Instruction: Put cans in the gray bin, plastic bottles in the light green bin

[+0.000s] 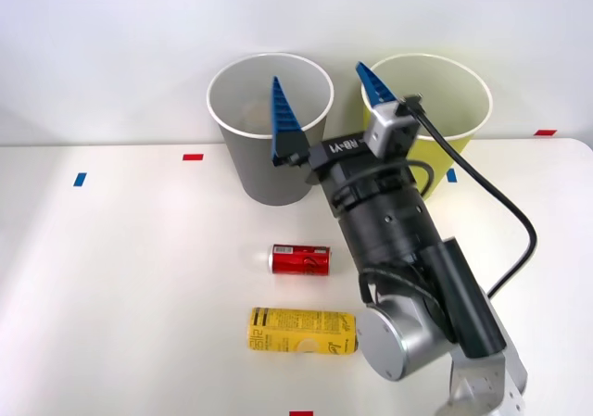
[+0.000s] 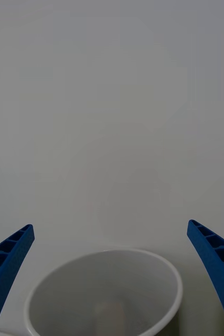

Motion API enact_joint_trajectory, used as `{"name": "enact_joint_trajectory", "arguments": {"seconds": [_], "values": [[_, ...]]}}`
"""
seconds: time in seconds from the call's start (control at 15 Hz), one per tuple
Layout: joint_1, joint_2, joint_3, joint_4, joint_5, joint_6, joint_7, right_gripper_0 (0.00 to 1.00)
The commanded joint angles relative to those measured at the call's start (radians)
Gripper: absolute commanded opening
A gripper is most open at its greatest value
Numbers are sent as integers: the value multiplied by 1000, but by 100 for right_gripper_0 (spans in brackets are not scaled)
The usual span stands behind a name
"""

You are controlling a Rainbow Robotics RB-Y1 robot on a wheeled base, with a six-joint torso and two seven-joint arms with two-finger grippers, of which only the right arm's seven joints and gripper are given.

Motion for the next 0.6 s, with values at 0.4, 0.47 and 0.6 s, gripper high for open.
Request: {"name": "enact_joint_trajectory", "arguments": {"seconds": [0.4,0.47,0.6], "values": [[376,-52,-31,-18,23,-325,-1,100],[416,-51,-34,-18,23,-348,2,100],[508,-49,-42,-18,20,-393,2,100]]}}
